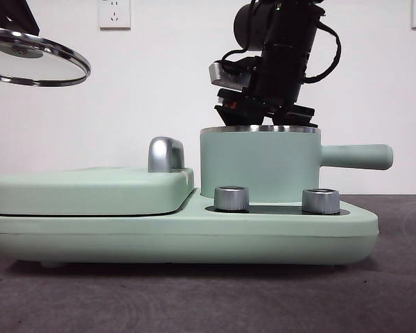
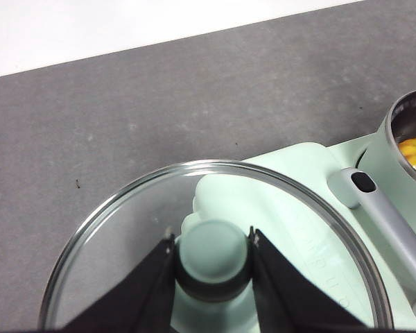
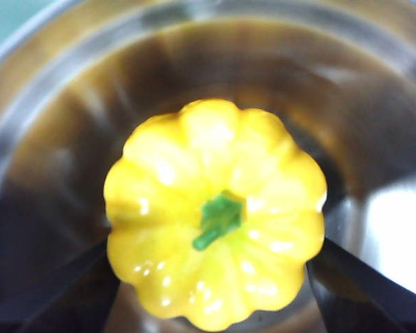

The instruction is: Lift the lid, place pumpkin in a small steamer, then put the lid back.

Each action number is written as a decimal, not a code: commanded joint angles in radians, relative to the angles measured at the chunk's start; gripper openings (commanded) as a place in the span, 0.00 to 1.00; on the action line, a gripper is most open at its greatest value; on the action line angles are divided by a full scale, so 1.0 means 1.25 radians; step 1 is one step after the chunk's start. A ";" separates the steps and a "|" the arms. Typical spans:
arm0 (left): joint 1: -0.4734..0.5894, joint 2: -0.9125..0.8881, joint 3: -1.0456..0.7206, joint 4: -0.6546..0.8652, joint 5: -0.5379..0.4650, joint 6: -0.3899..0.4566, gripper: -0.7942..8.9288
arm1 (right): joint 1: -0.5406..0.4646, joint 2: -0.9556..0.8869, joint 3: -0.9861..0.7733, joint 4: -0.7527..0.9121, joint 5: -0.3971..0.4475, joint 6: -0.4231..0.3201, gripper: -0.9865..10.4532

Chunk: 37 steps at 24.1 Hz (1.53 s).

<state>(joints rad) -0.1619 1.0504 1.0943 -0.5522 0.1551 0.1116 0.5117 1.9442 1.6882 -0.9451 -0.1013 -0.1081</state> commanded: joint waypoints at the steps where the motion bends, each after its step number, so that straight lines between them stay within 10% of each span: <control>1: -0.002 -0.001 0.013 0.020 0.002 -0.001 0.10 | 0.007 0.023 0.017 0.016 0.001 -0.013 0.41; 9: -0.002 0.001 0.013 0.014 0.003 -0.046 0.10 | 0.007 0.021 0.110 -0.087 -0.002 -0.011 0.49; 15: -0.002 0.002 0.013 0.014 0.003 -0.060 0.10 | -0.003 -0.119 0.128 -0.135 -0.005 0.004 0.35; 37: -0.157 0.068 0.013 0.165 0.003 -0.081 0.10 | -0.013 -0.879 -0.652 0.216 -0.023 0.087 0.35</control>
<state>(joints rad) -0.3477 1.1267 1.0943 -0.3855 0.1555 0.0227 0.4892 0.8528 0.8722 -0.6830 -0.1307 -0.0166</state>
